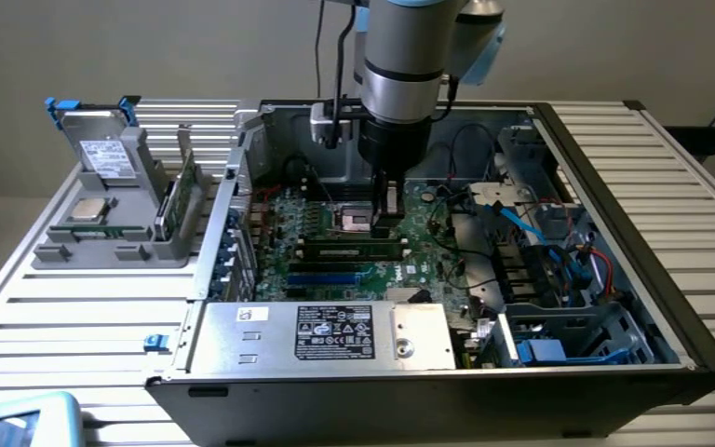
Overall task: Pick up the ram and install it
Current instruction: 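Press down the ram until it locks into place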
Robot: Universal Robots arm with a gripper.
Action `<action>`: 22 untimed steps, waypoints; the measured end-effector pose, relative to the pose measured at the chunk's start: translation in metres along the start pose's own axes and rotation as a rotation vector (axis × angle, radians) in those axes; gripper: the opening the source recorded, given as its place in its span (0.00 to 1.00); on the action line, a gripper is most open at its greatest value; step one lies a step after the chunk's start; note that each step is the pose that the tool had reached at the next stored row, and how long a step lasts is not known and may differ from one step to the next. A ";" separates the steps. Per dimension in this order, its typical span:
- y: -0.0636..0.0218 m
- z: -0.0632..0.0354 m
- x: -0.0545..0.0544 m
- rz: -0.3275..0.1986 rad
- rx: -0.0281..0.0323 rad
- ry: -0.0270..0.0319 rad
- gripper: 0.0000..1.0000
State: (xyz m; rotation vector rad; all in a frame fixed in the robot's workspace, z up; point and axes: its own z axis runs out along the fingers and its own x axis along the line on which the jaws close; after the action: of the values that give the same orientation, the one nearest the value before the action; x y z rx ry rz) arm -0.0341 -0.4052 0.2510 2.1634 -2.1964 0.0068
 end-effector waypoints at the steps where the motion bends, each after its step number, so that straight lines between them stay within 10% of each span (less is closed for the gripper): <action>1: 0.0000 0.0000 0.000 0.000 0.0000 0.0000 0.18; 18: -0.0104 0.0139 -0.003 -0.005 0.0048 0.0062 0.11; 22: -0.0094 0.0143 -0.005 -0.012 0.0134 0.0193 0.11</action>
State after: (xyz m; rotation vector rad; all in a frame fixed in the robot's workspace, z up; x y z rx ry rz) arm -0.0252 -0.4013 0.2362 2.1736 -2.1799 0.0418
